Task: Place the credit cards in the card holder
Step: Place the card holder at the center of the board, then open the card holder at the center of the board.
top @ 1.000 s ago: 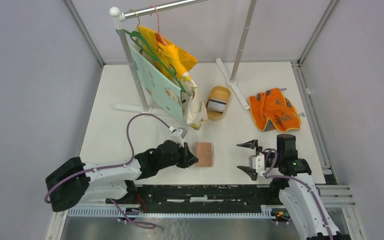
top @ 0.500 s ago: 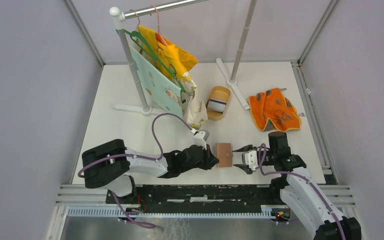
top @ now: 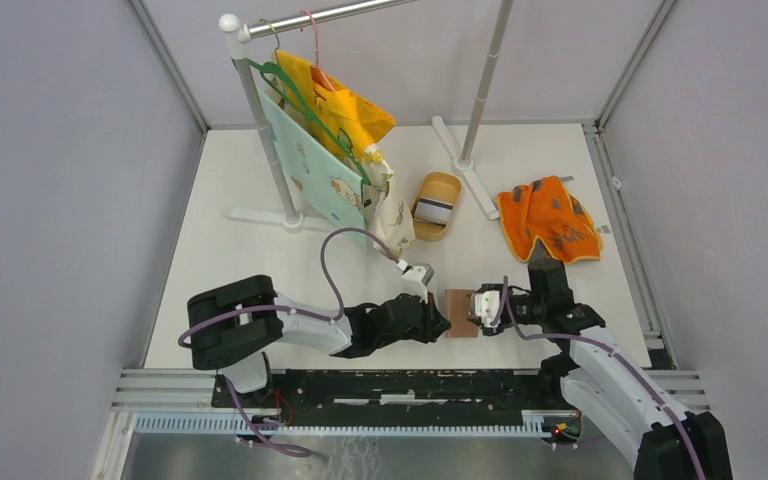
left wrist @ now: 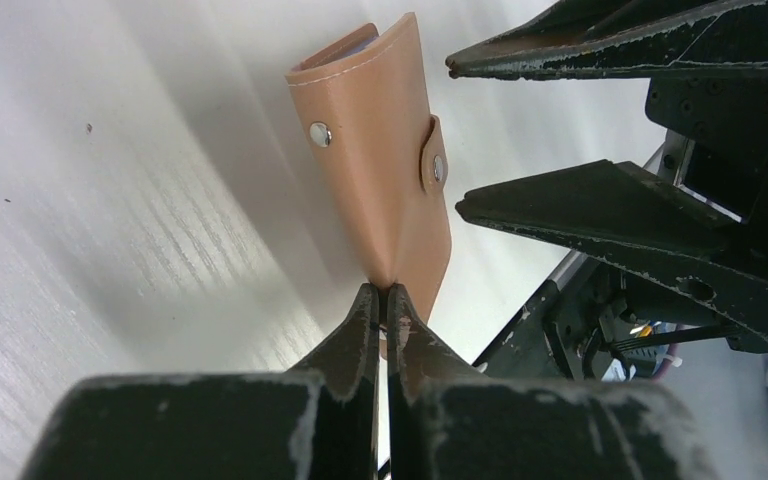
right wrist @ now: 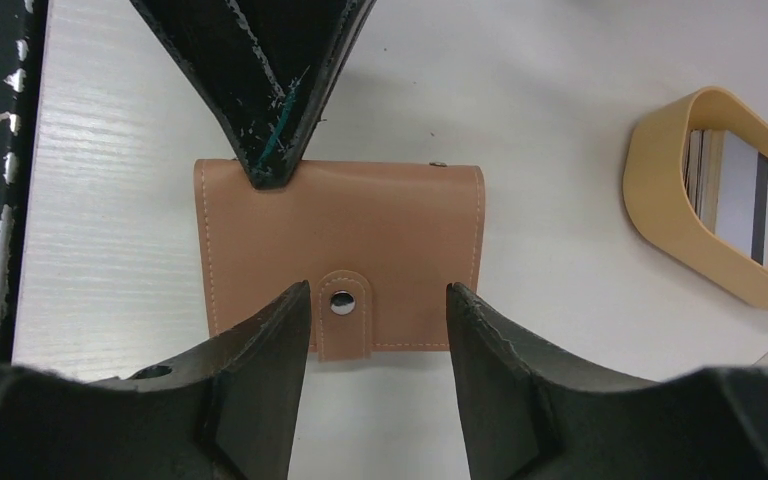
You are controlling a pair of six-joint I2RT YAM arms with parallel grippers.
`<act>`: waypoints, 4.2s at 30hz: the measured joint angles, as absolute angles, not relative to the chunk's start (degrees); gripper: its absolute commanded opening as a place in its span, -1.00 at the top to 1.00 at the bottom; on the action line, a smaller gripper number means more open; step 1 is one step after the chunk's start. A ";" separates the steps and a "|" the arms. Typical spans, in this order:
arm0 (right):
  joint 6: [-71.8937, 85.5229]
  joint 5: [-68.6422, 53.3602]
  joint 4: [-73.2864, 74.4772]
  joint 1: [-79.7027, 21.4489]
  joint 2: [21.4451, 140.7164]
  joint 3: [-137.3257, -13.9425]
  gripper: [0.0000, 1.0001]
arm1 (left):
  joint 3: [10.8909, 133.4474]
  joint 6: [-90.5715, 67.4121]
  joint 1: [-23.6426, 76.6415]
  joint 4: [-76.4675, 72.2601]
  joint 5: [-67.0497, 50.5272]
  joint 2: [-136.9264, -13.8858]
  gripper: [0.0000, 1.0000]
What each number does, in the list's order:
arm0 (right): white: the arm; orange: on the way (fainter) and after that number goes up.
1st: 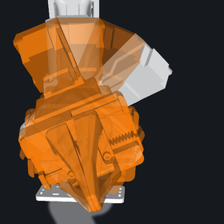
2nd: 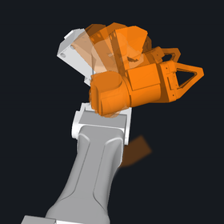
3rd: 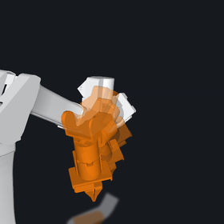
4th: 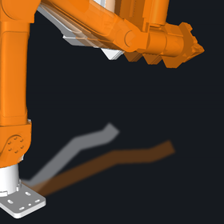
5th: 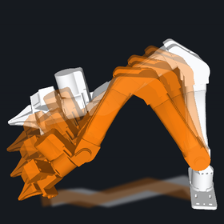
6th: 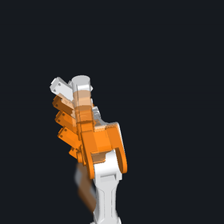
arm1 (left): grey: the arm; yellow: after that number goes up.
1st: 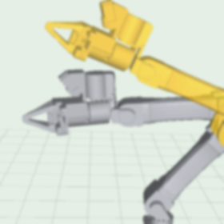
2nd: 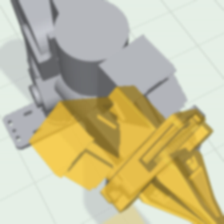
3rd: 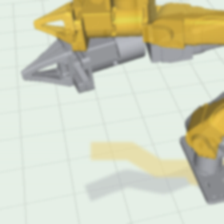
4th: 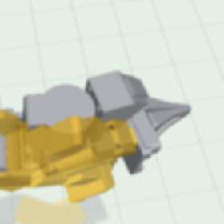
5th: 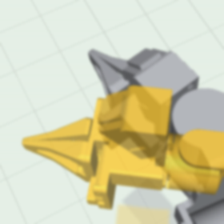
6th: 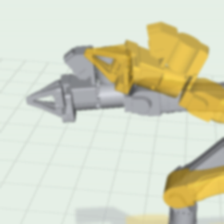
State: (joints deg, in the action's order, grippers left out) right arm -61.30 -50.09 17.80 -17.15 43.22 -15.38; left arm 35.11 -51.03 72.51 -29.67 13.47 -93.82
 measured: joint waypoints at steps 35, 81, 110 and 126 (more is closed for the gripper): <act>-64.31 -40.23 18.55 -22.26 50.24 -15.51 0.39 | 39.44 -47.40 74.54 -25.61 16.95 -97.73 0.96; -74.02 -47.59 28.32 -19.59 44.49 -17.28 1.00 | 41.69 -52.12 75.29 -15.27 23.03 -97.08 -0.19; -58.83 -61.41 23.24 -12.99 41.28 -18.76 1.00 | 37.78 -46.04 80.66 -22.59 21.61 -87.64 -0.95; -57.63 -61.69 22.74 -12.69 41.28 -18.76 1.00 | 55.29 -46.19 83.77 3.27 37.67 -98.98 -0.45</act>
State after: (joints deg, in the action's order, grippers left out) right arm -57.63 -61.69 22.74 -12.69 41.28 -18.76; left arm 55.29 -46.19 83.77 3.27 37.67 -98.98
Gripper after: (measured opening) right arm 0.064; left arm 0.784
